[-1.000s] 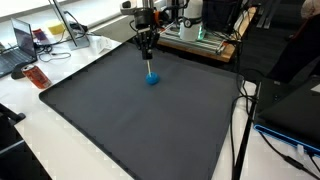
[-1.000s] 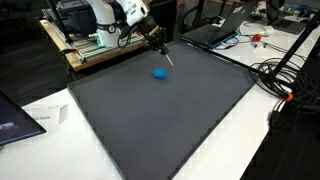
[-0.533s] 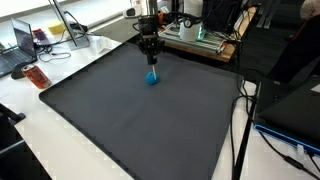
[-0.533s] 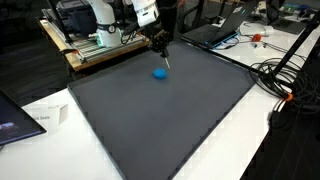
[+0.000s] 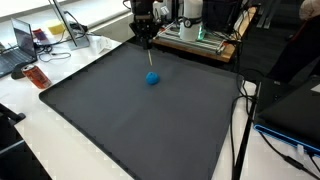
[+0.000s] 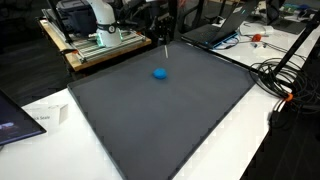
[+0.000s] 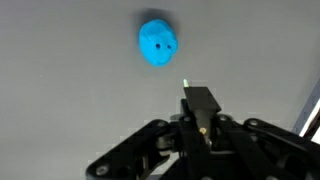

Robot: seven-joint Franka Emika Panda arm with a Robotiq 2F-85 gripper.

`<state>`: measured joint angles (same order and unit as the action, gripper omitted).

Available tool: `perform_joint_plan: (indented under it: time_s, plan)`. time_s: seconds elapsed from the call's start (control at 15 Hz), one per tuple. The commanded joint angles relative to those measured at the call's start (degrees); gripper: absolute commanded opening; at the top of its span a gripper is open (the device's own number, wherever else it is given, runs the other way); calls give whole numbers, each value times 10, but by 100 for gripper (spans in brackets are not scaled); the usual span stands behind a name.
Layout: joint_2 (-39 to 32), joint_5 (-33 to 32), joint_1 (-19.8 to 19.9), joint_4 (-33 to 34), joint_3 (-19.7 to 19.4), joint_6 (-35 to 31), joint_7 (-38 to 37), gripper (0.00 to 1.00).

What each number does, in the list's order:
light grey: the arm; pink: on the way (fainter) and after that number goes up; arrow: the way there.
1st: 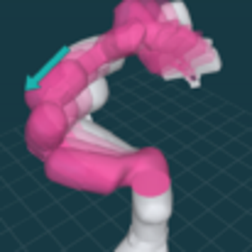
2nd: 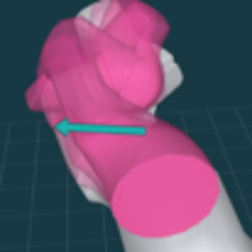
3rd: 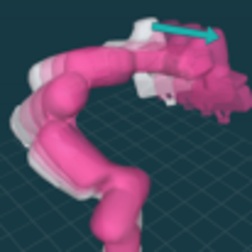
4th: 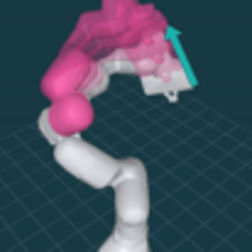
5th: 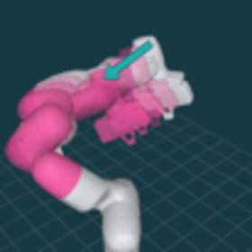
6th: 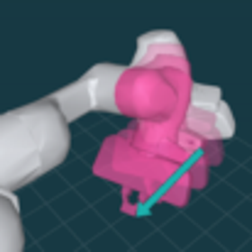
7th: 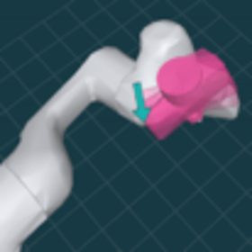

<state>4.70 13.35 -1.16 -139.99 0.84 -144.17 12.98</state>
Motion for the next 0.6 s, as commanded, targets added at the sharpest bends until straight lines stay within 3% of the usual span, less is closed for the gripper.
perform_joint_plan:
  time_s: [0.0, 0.2, 0.33, 0.4, 0.53]
  plan:
    - [22, -40, 0, 75, -1, 136, -45, 3]
    - [6, -46, -3, 138, 1, 223, -55, 3]
    - [-14, -85, -1, 173, 8, 267, -98, 3]
    - [14, -51, -3, 133, 1, 228, -59, 12]
    - [2, -69, -3, 153, 4, 250, -80, 12]
